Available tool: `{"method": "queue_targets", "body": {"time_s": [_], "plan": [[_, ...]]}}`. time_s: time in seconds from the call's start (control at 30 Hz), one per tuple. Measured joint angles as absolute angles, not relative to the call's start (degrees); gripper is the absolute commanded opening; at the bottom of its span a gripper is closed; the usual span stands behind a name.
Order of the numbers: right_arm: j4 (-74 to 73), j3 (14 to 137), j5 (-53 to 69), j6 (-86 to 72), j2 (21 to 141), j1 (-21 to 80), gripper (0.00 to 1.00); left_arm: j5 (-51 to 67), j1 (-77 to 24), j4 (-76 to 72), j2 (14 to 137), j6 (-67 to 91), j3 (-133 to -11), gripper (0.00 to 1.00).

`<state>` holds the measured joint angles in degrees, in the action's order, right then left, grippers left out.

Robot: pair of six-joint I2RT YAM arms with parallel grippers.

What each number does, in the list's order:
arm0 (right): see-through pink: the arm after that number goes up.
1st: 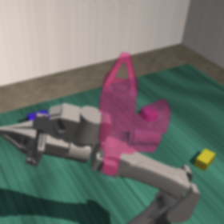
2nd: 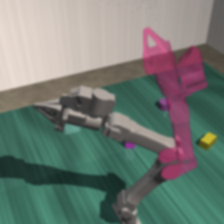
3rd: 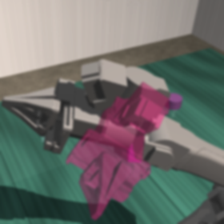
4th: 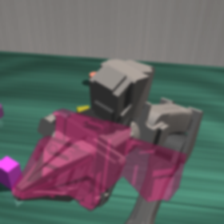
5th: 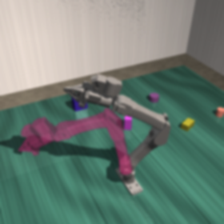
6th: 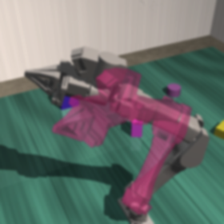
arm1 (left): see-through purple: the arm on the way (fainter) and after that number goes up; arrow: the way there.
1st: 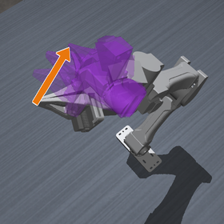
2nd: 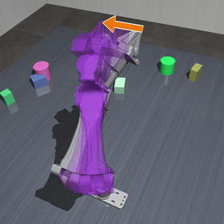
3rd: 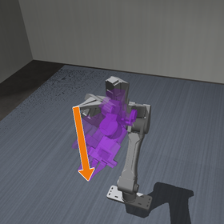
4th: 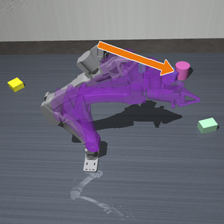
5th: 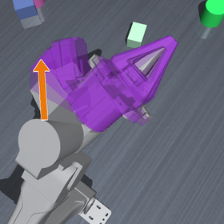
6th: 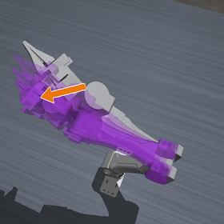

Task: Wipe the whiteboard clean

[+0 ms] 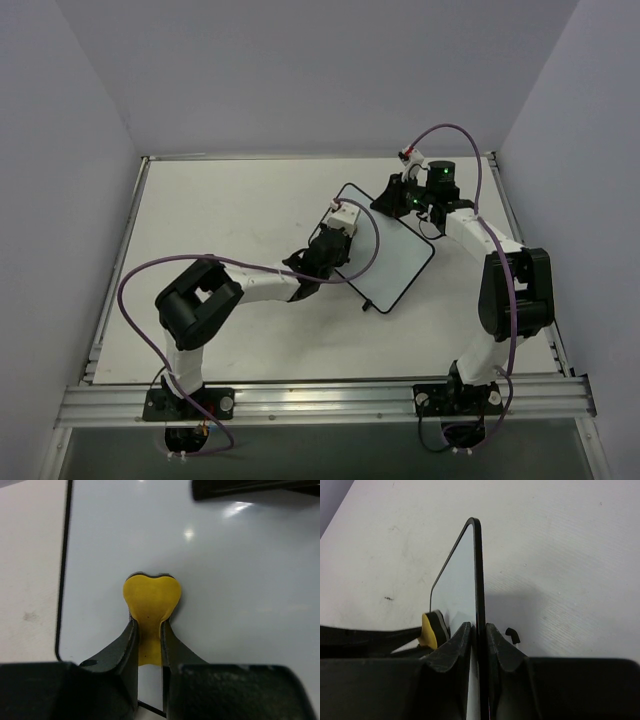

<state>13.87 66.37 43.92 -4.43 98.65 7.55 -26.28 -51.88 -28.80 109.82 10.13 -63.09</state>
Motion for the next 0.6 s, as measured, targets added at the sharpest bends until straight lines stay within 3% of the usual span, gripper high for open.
{"method": "queue_targets", "body": {"time_s": [0.3,0.6], "plan": [[13.9,66.3,44.7,-4.2,98.6,7.6,0.00,-23.0,-58.3,-30.7,108.9,10.2,-62.6,0.02],[14.2,66.3,44.8,-4.3,98.5,7.6,0.00,-20.0,-48.5,-30.1,108.2,12.8,-60.9,0.02]]}}
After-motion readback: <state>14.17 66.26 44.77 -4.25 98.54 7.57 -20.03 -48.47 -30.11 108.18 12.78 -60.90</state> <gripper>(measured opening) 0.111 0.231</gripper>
